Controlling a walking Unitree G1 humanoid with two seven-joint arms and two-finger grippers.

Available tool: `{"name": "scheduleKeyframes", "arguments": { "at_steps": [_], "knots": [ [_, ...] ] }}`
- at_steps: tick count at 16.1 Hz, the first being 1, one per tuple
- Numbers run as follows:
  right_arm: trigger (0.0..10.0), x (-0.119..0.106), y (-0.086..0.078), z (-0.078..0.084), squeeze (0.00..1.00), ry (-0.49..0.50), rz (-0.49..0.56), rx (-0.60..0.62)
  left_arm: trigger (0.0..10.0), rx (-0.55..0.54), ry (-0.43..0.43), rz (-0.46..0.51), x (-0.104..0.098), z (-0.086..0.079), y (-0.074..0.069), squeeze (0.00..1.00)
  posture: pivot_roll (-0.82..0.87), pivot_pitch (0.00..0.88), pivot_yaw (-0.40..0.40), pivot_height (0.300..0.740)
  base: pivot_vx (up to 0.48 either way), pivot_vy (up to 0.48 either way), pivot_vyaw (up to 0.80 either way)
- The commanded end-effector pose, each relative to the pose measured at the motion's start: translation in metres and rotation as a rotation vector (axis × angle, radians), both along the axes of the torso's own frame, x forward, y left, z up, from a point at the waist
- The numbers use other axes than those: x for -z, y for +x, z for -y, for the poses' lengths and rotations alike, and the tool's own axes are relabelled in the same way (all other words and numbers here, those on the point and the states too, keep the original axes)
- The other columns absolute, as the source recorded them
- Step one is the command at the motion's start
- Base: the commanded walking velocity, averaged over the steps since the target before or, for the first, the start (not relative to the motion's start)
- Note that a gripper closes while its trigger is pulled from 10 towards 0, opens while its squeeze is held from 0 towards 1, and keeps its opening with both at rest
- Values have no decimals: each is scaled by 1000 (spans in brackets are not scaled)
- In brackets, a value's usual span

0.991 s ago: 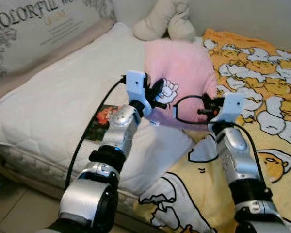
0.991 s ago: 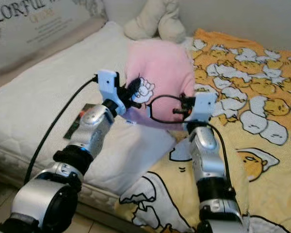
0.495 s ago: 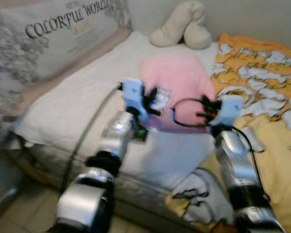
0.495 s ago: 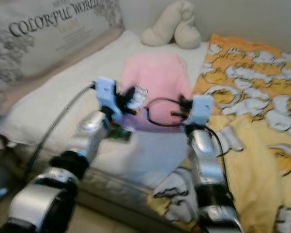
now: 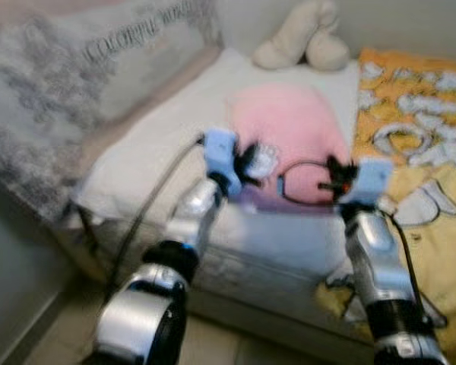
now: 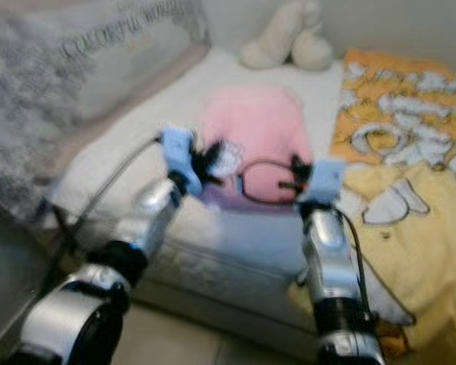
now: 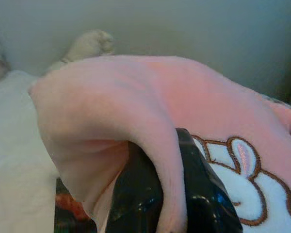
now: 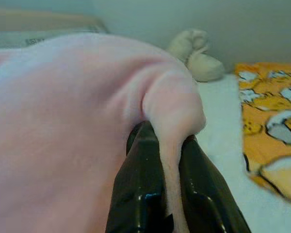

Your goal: Clean up the room

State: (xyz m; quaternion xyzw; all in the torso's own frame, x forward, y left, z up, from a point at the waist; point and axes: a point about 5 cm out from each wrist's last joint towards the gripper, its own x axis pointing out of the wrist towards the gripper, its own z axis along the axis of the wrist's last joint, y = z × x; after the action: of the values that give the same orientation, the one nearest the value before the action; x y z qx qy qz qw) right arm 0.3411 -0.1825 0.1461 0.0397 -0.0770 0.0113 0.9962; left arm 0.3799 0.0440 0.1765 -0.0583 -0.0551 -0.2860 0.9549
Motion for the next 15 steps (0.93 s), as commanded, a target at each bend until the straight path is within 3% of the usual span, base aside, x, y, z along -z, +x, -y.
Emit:
{"name": "scheduleKeyframes", "arguments": {
  "at_steps": [1, 5, 8, 9, 15],
  "knots": [
    [10000, -13, 3, -7, 0, -5, 62, -19, 10000, -10, 21, 34, -7, -8, 3, 0, 47, 0, 39, 732, 0, 480, 0],
    [10000, -11, 1, -9, 0, -11, 56, -26, 10000, -28, 55, 22, -4, -10, 6, 0, 36, 0, 43, 732, 0, 480, 0],
    [10000, -7, -1, -9, 0, -13, 45, -27, 10000, -69, 63, -4, -1, -10, 7, 0, 30, 0, 44, 732, 0, 0, 0],
    [10000, -5, -2, -10, 0, -13, 40, -29, 10000, -101, 20, -23, -1, -14, 8, 0, 30, 0, 43, 732, 442, 0, 0],
    [10000, 1, -2, -10, 0, -3, 11, -38, 10000, -87, 52, -26, 5, -10, 6, 0, 22, 0, 45, 732, 444, 0, 0]
  ]
}}
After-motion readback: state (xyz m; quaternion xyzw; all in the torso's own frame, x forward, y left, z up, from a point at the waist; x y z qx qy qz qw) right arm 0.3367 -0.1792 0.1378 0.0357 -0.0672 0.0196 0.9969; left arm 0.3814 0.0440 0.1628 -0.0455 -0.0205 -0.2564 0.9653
